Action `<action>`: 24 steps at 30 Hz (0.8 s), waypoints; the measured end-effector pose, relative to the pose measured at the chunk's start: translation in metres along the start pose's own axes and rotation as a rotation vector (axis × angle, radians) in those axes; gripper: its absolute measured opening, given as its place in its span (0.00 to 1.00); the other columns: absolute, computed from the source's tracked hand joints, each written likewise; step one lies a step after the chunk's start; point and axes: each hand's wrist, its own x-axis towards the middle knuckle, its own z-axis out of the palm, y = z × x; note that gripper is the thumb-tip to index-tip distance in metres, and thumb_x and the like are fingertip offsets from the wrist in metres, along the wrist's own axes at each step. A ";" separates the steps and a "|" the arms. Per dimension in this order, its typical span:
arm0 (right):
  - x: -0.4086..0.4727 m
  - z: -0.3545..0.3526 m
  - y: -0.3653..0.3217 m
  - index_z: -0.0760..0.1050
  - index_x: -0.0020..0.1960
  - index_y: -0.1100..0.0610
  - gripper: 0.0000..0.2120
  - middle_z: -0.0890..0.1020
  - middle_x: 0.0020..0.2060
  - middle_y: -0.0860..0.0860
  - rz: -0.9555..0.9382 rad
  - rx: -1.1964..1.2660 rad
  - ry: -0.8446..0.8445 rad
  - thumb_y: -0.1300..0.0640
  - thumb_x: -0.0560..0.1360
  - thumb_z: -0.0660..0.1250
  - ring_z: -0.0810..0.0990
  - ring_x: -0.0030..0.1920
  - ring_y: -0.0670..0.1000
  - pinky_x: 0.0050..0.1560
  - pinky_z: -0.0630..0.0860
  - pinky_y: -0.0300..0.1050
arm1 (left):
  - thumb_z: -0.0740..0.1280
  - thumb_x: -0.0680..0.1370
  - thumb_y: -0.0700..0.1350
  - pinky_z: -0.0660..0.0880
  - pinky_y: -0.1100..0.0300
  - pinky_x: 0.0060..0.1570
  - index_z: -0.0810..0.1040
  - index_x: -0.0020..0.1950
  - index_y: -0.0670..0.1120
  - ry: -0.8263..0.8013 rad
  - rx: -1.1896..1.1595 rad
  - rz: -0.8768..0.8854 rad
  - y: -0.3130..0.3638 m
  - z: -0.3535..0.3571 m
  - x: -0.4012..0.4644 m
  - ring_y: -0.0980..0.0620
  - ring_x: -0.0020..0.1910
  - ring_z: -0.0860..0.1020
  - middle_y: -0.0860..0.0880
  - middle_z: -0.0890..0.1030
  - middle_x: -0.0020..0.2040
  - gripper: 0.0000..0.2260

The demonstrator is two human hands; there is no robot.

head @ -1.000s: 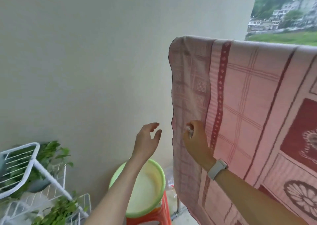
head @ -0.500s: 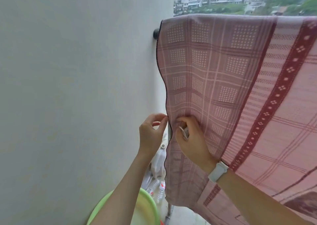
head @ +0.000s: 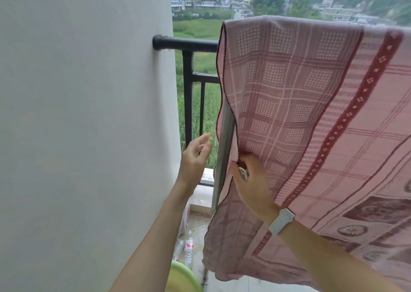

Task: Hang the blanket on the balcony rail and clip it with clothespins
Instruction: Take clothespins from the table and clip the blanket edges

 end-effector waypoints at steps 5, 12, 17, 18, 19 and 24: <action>-0.002 -0.012 -0.002 0.65 0.37 0.52 0.13 0.63 0.30 0.37 -0.061 -0.092 0.066 0.64 0.72 0.67 0.65 0.28 0.38 0.32 0.62 0.26 | 0.60 0.77 0.53 0.65 0.53 0.65 0.71 0.66 0.49 -0.229 -0.242 -0.091 -0.005 0.011 0.028 0.55 0.65 0.71 0.51 0.74 0.66 0.18; -0.009 0.004 -0.021 0.71 0.40 0.61 0.05 0.70 0.30 0.47 -0.109 -0.101 0.018 0.63 0.72 0.66 0.63 0.27 0.41 0.29 0.61 0.30 | 0.63 0.77 0.44 0.73 0.52 0.43 0.80 0.39 0.49 0.075 -0.149 0.060 -0.009 0.008 0.023 0.48 0.37 0.74 0.44 0.79 0.35 0.09; -0.012 0.021 -0.040 0.74 0.42 0.60 0.02 0.79 0.34 0.53 -0.280 -0.209 0.036 0.63 0.70 0.66 0.76 0.27 0.50 0.24 0.71 0.41 | 0.64 0.76 0.45 0.75 0.59 0.44 0.82 0.36 0.53 0.202 -0.183 0.100 -0.014 -0.017 0.015 0.54 0.38 0.76 0.55 0.81 0.34 0.11; -0.011 0.022 -0.041 0.74 0.42 0.59 0.02 0.79 0.34 0.52 -0.286 -0.222 0.028 0.64 0.69 0.66 0.76 0.27 0.50 0.23 0.71 0.42 | 0.65 0.76 0.45 0.75 0.59 0.45 0.82 0.36 0.54 0.210 -0.193 0.101 -0.016 -0.017 0.014 0.53 0.38 0.76 0.54 0.81 0.34 0.11; -0.010 0.022 -0.041 0.74 0.41 0.59 0.03 0.79 0.34 0.52 -0.281 -0.238 0.025 0.64 0.69 0.67 0.76 0.27 0.50 0.22 0.71 0.42 | 0.65 0.76 0.45 0.75 0.58 0.46 0.82 0.36 0.53 0.209 -0.204 0.098 -0.016 -0.016 0.013 0.53 0.39 0.76 0.53 0.81 0.34 0.11; 0.002 0.023 -0.036 0.77 0.41 0.58 0.03 0.80 0.35 0.52 -0.240 -0.355 0.035 0.58 0.71 0.65 0.78 0.26 0.51 0.21 0.72 0.42 | 0.63 0.74 0.47 0.78 0.62 0.46 0.81 0.43 0.48 0.008 -0.256 0.111 -0.013 -0.007 0.007 0.55 0.40 0.80 0.56 0.83 0.36 0.08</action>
